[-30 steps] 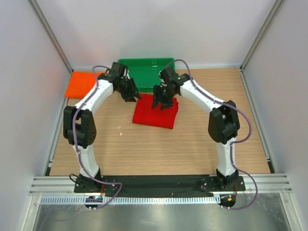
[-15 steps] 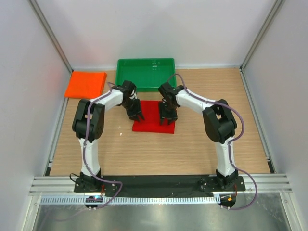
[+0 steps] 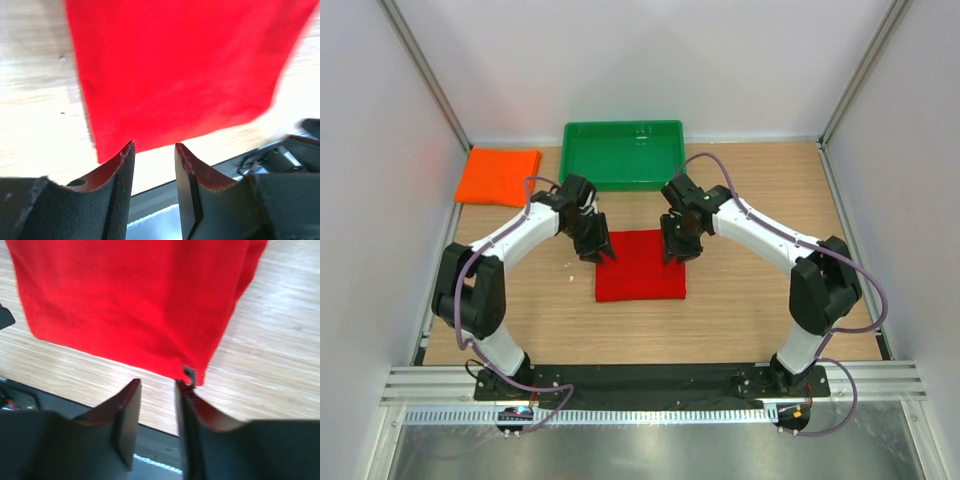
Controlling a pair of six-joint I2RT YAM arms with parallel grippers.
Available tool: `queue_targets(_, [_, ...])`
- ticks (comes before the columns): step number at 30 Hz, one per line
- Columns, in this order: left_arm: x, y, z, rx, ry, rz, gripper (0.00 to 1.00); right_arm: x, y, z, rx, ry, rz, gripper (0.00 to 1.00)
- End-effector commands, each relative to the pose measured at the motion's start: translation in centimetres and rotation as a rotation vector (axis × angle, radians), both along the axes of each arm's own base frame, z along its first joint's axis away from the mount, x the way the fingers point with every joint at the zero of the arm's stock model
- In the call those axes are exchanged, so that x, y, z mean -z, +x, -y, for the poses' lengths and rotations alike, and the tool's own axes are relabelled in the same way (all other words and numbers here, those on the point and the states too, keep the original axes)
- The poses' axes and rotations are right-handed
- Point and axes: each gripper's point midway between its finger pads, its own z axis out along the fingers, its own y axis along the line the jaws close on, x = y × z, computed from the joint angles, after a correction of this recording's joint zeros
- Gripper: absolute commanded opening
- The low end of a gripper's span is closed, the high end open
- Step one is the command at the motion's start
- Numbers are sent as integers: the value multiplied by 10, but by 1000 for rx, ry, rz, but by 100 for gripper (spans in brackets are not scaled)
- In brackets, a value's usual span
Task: Fold and stack the t-shirts
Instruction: Fold the tshirt
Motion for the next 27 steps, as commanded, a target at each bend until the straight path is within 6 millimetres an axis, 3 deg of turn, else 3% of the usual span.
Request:
queue_targets(1, [-31,13,5,4,-33,66,39,-16,-9,-16,8,70,-17,38])
queue_targets(5, [-21,10,4,-4,-25,44,38,3,-18,-18,15,85,-47,5])
queue_targets(9, [-14,4,4,-11,-37,26,38,34,-23,-6,46,52,-57,1])
queue_targets(13, [-12,-2,0,-5,-27,24,37,76,-43,21,47,-46,-104,1])
queue_targets(15, [-13,-6,-1,1,-25,18,37,82,-53,27,50,-52,-122,1])
queue_targets(20, [-25,-8,7,19,-81,19,37,46,-36,21,55,-6,-34,1])
queue_targets(24, [-28,-8,20,24,-153,5,37,-4,0,-4,50,89,56,1])
queue_targets(27, [-27,-8,28,32,-191,-8,37,-18,18,-19,65,180,63,1])
